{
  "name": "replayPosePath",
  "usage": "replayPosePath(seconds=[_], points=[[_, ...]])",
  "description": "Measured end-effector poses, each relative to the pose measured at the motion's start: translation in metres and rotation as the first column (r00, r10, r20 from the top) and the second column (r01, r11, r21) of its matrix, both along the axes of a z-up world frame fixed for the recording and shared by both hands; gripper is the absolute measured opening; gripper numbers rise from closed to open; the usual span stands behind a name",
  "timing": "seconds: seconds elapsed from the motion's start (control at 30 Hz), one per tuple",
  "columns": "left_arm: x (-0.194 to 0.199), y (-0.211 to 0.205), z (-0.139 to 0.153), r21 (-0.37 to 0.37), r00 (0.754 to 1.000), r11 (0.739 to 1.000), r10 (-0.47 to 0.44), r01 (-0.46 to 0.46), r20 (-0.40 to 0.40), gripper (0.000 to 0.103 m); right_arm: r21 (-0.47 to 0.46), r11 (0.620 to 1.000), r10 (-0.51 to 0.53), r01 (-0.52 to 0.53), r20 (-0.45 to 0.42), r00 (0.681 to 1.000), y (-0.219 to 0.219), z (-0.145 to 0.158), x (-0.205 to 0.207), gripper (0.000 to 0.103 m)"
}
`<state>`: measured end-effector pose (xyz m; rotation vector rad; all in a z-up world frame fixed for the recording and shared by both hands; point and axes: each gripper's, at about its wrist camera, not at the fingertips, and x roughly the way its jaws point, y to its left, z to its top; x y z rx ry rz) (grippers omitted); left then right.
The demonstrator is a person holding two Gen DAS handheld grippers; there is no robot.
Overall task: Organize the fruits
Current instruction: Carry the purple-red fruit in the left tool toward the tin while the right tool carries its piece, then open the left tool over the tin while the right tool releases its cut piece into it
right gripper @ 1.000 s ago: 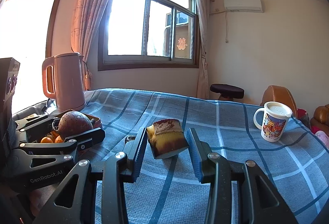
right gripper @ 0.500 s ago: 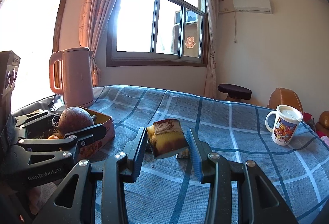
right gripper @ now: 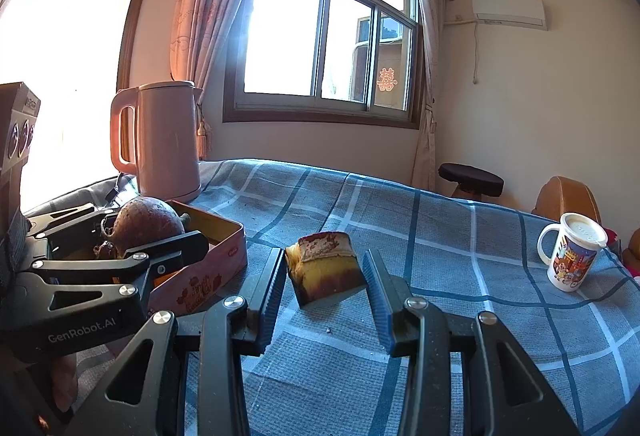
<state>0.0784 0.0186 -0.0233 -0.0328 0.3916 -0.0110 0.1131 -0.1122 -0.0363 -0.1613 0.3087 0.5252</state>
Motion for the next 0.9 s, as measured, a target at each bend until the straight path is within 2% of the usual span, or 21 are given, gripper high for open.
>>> replayPosePath(seconds=[0.37,0.9], points=[[-0.004,0.021,0.003,-0.010,0.999,0.999,0.038,-0.038,0.005,0.055,0.016,0.998,0.059,-0.059,-0.029,0.998,0.020,0.004,-0.001,0.042],[-0.010,0.048,0.002,-0.016,0.996,0.996,0.086,-0.086,0.002,0.055,0.000,0.993,0.121,-0.121,-0.028,0.992,0.051,0.009,-0.005,0.042]])
